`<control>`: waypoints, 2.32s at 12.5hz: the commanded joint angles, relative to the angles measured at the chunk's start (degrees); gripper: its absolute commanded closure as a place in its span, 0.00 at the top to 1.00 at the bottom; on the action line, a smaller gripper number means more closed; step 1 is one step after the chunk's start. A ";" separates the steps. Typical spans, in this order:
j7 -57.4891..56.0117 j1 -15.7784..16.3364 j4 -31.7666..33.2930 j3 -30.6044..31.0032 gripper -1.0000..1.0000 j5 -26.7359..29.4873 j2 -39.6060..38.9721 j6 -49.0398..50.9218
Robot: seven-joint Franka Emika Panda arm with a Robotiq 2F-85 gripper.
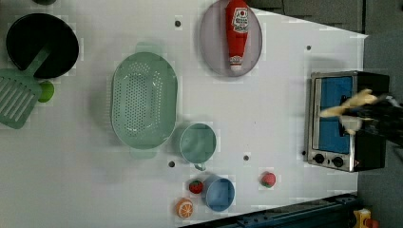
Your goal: Pick banana from table and place on oven.
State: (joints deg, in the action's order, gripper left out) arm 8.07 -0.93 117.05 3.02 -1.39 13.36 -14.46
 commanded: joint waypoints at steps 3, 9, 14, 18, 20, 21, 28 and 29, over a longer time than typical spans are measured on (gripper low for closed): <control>-7.56 -0.44 -9.16 -8.44 0.25 -0.12 -2.89 6.59; -32.49 -1.50 -13.80 -23.64 0.25 -0.14 -11.28 4.48; -49.09 -2.07 -13.92 -36.31 0.25 -0.09 -19.39 -6.47; -56.03 -2.74 -13.90 -40.95 0.28 0.91 -25.00 -10.21; -57.43 -3.48 -13.84 -41.15 0.49 2.43 -26.31 -12.42; -57.51 -3.50 -13.66 -41.09 0.60 2.67 -26.44 -12.35; -56.15 -1.58 -14.99 -39.17 1.00 2.99 -23.15 -9.17; -53.37 -0.43 -15.58 -38.10 1.00 2.99 -21.50 -6.87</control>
State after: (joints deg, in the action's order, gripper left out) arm -46.50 -3.59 104.74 -35.45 0.10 -11.75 -22.07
